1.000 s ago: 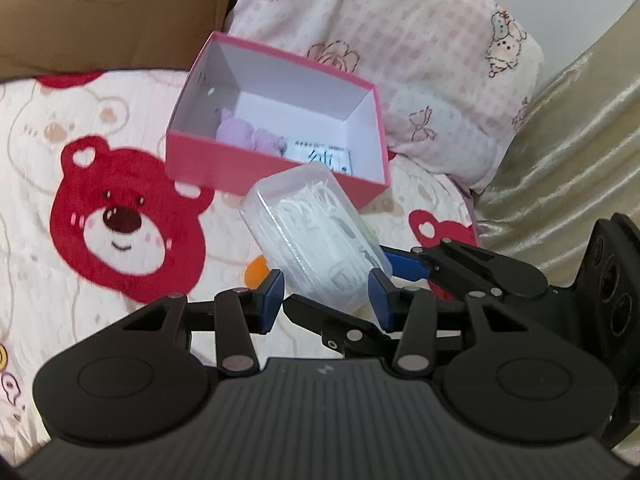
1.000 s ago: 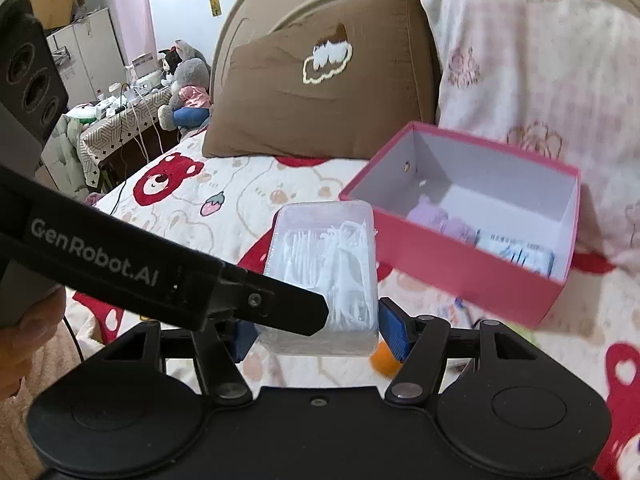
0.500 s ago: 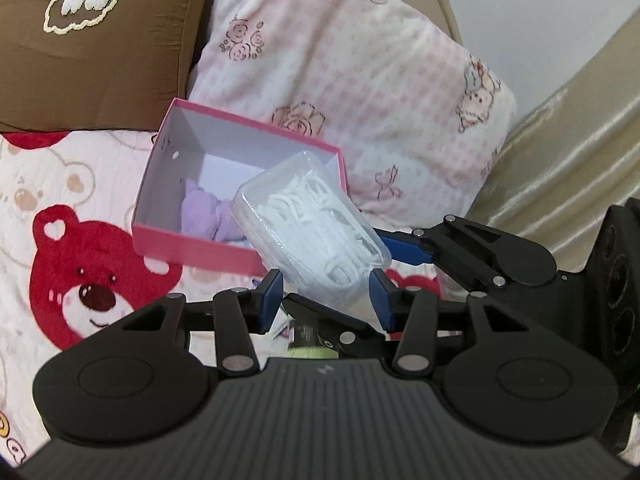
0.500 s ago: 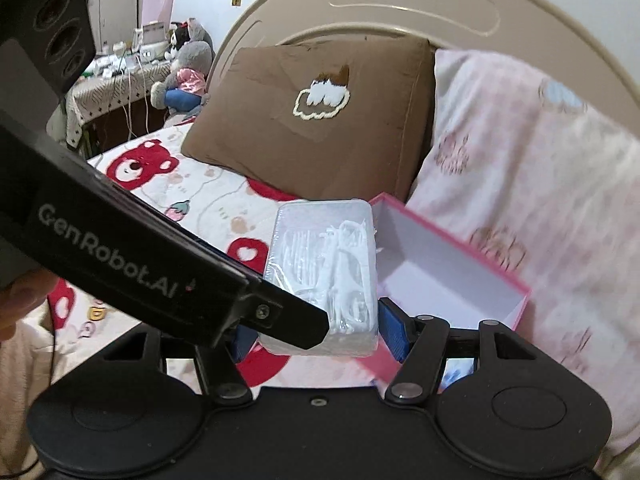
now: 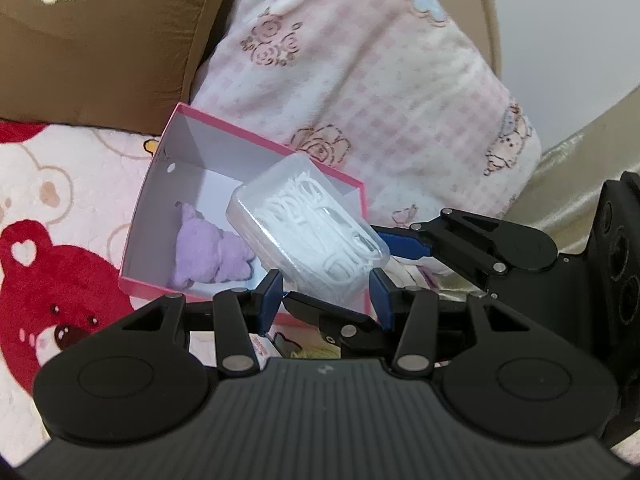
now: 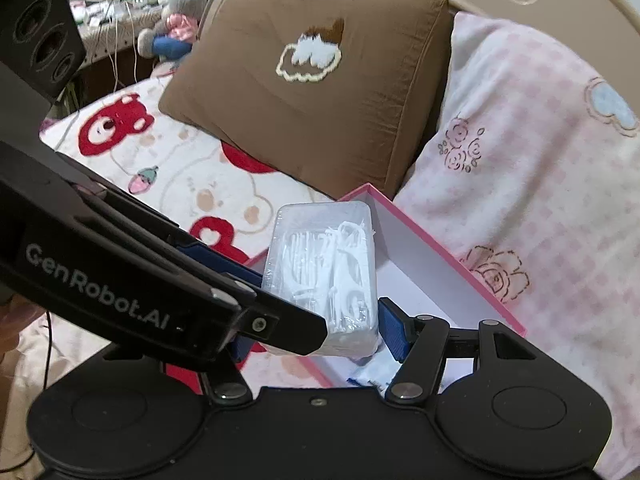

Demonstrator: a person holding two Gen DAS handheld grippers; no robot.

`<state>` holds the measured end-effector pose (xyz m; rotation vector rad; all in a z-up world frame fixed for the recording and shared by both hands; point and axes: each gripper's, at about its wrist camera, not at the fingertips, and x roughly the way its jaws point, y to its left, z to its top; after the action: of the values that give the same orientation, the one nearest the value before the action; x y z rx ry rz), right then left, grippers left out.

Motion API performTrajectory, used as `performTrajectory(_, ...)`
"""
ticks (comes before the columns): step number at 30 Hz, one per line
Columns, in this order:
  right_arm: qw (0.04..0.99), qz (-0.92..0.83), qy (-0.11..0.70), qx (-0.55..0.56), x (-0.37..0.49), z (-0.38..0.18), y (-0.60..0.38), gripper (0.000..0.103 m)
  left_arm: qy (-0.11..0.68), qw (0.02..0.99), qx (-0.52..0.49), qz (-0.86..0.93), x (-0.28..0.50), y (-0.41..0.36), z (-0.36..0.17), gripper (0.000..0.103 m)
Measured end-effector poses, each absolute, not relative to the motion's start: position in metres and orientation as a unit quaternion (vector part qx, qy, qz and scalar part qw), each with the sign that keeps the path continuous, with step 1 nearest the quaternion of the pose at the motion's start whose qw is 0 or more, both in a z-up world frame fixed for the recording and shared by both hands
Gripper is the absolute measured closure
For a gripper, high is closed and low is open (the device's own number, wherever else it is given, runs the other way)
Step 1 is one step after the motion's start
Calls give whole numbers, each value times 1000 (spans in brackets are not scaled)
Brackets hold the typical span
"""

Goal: Organize objects
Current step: 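Lift the floss-pick case with the right gripper into the pink box, then lower the case into the box and open the right gripper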

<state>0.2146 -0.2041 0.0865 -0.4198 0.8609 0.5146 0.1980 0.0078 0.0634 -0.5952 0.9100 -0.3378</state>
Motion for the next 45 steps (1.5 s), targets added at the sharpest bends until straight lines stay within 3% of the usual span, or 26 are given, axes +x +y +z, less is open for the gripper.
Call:
performTrajectory(27,845,252,415,-225,325,-26,-235,38,477,818,-303,-111,327,-4,-46,57)
performTrajectory(45,819,267,449,-236,366,-78,-237,39,510,795,-320,-80,357,-8,-95,58)
